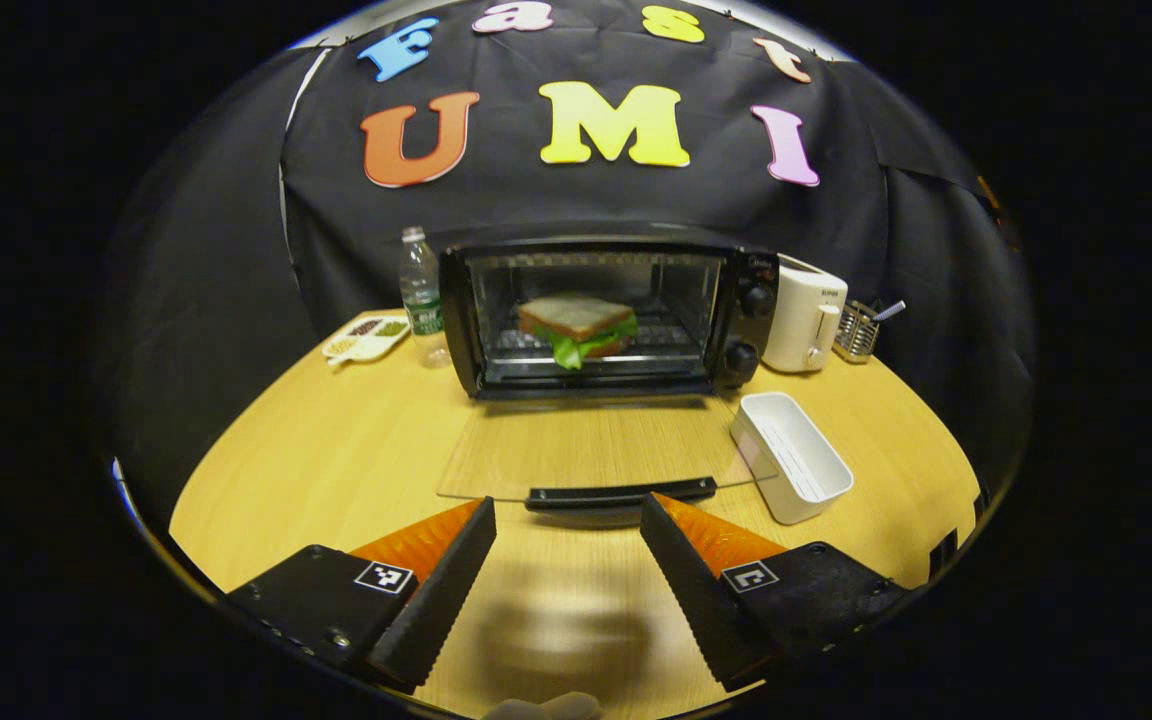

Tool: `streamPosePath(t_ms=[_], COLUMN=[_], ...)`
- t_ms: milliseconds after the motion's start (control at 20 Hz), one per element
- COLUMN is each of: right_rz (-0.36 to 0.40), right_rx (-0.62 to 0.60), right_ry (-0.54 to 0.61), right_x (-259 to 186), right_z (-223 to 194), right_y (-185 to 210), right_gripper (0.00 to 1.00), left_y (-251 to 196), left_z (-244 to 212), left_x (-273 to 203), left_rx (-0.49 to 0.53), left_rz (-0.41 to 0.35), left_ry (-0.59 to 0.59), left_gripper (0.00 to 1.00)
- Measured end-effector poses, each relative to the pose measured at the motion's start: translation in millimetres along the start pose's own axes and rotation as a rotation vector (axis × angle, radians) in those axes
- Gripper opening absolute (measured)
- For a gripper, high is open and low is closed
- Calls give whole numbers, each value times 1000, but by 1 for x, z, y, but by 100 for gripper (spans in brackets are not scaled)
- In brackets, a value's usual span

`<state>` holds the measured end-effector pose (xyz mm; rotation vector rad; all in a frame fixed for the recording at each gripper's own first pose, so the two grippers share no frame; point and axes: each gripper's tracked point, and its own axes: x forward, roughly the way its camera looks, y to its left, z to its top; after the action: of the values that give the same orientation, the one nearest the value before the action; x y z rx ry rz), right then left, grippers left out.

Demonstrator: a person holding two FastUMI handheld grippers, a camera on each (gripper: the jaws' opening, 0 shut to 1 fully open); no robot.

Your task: Open the electric oven with the left hand, put the food in, and close the electric oven.

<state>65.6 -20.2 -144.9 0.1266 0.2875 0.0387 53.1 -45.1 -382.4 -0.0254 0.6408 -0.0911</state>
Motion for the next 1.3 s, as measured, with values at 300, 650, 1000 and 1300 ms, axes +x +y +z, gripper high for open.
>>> streamPosePath(t_ms=[300, 650, 1000, 1300], right_rz=[-39, -57, -57, -45], right_rx=[-25, 6, 3, 16], right_ry=[24, 48, 59, 61], right_x=[-12, -8, -1, 0], right_z=[-8, -17, -20, -21], right_y=[-18, -21, -19, -18], right_gripper=[100, 100, 100, 100], left_y=[-25, -26, -27, -27], left_z=[-46, -44, -40, -18], left_x=[39, 61, 61, 51], left_rx=[16, 21, 21, 28], left_rz=[-22, -15, -10, -11], left_ry=[101, 100, 104, 78], left_gripper=[96, 98, 95, 96])
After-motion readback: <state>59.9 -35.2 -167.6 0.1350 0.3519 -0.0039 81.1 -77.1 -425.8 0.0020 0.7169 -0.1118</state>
